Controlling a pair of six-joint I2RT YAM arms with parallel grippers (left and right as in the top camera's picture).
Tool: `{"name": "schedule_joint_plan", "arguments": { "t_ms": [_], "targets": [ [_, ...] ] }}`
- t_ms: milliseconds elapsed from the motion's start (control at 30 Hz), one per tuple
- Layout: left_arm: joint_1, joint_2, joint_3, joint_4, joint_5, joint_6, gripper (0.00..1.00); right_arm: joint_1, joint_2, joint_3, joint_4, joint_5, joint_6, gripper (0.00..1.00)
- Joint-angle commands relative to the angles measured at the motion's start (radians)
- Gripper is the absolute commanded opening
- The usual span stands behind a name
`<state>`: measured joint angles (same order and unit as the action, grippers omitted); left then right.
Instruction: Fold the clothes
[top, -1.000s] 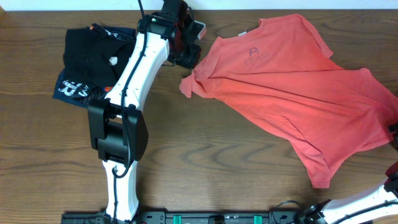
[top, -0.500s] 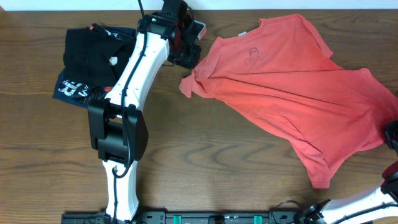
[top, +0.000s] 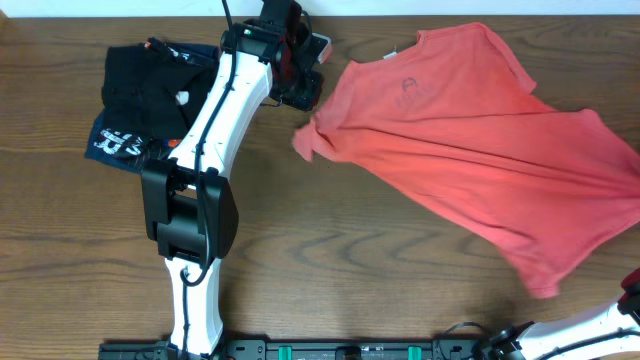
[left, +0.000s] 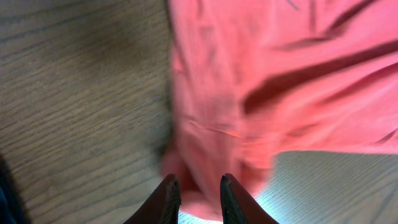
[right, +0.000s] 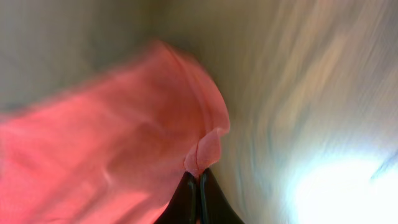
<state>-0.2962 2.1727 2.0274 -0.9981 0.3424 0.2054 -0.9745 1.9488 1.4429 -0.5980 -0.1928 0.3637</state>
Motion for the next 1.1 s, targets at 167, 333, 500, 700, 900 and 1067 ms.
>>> {"name": "schedule_joint_plan", "arguments": {
  "t_ms": [167, 333, 500, 700, 900, 1067],
  "targets": [
    [0.004, -0.030, 0.023, -0.003, 0.016, -0.006, 0.24, -0.027, -0.029, 0.110, -0.011, -0.018, -0.013, 0.22],
    [0.004, -0.030, 0.023, -0.014, 0.017, -0.007, 0.28, -0.026, -0.029, 0.110, -0.148, -0.059, -0.013, 0.48],
    [0.002, -0.029, 0.023, -0.102, 0.037, -0.040, 0.39, -0.014, -0.029, 0.110, -0.297, -0.125, -0.014, 0.49],
    [-0.036, -0.027, -0.060, -0.178, 0.152, -0.040, 0.45, 0.004, -0.033, 0.110, -0.385, -0.317, -0.119, 0.45],
    [-0.140, -0.022, -0.253, -0.105, 0.155, -0.039, 0.51, 0.036, -0.100, 0.110, -0.479, -0.324, -0.158, 0.43],
    [-0.185, -0.022, -0.332, -0.046, 0.139, -0.062, 0.55, 0.069, -0.216, 0.110, -0.496, -0.322, -0.164, 0.45]
  ]
}}
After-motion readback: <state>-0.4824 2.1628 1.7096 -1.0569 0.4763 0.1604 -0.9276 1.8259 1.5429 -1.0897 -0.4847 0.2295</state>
